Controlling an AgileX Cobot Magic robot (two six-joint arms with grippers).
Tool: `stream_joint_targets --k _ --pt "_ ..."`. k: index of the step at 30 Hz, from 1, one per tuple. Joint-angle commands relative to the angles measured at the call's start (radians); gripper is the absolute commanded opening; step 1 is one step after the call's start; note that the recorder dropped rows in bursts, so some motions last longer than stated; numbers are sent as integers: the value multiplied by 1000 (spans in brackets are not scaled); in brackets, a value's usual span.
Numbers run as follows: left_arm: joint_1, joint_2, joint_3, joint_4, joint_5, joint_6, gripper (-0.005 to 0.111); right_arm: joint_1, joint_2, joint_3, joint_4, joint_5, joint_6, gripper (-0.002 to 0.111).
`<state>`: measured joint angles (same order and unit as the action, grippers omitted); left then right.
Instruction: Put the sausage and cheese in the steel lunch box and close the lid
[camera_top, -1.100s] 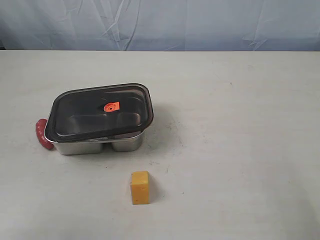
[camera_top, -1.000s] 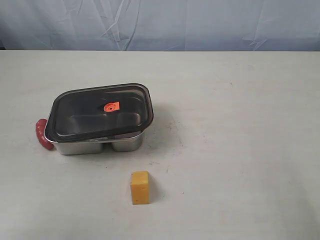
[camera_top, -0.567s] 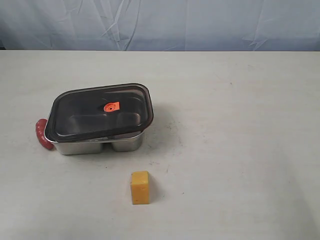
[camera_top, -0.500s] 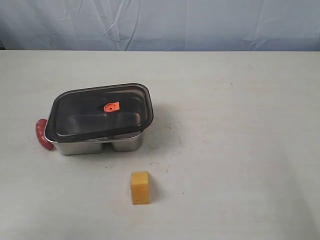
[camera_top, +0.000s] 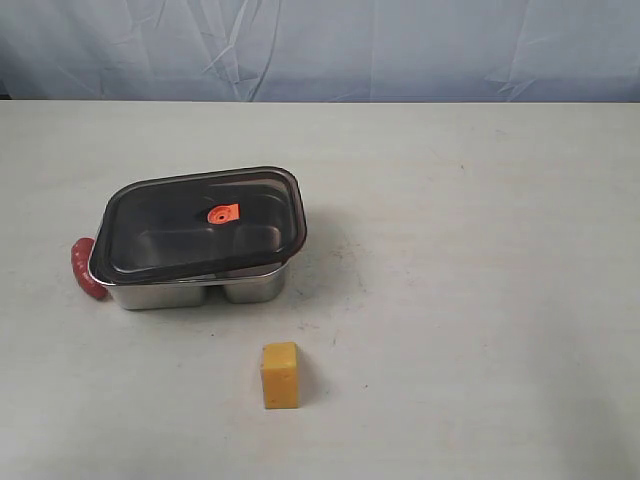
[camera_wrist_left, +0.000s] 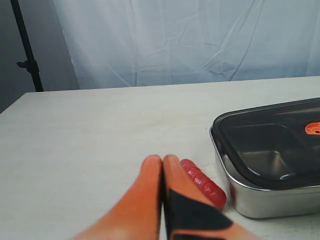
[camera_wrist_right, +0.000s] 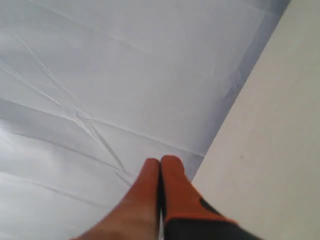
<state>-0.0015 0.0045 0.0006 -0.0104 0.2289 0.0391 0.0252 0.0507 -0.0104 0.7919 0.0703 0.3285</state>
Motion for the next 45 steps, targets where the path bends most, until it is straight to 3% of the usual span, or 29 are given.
stream_joint_targets --k 1,7,10,13,16,21,23,29,45 --pt "-3 -5 -1 -7 -2 -3 0 0 74 -182 -7 176 -134 -1" --pt "-3 -5 -1 -7 -2 -3 0 0 689 -604 24 415 -561 -1" --pt "-3 -5 -1 -7 -2 -3 0 0 1026 -748 269 575 -916 -1" --pt "-3 -5 -1 -24 -5 -3 0 4 1230 -811 515 744 -1140 0" --pt "-3 -5 -1 -24 -5 -3 0 44 1418 -847 679 858 -1296 11" --pt "-3 -5 -1 -24 -5 -3 0 156 1694 -942 754 921 -1370 40" --pt "-3 -5 -1 -24 -5 -3 0 199 1780 -988 769 921 -1376 43" --pt "-3 -5 -1 -24 -5 -3 0 312 1977 -1138 828 921 -1376 44" --pt "-3 -5 -1 -24 -5 -3 0 380 2139 -1201 839 918 -1376 44"
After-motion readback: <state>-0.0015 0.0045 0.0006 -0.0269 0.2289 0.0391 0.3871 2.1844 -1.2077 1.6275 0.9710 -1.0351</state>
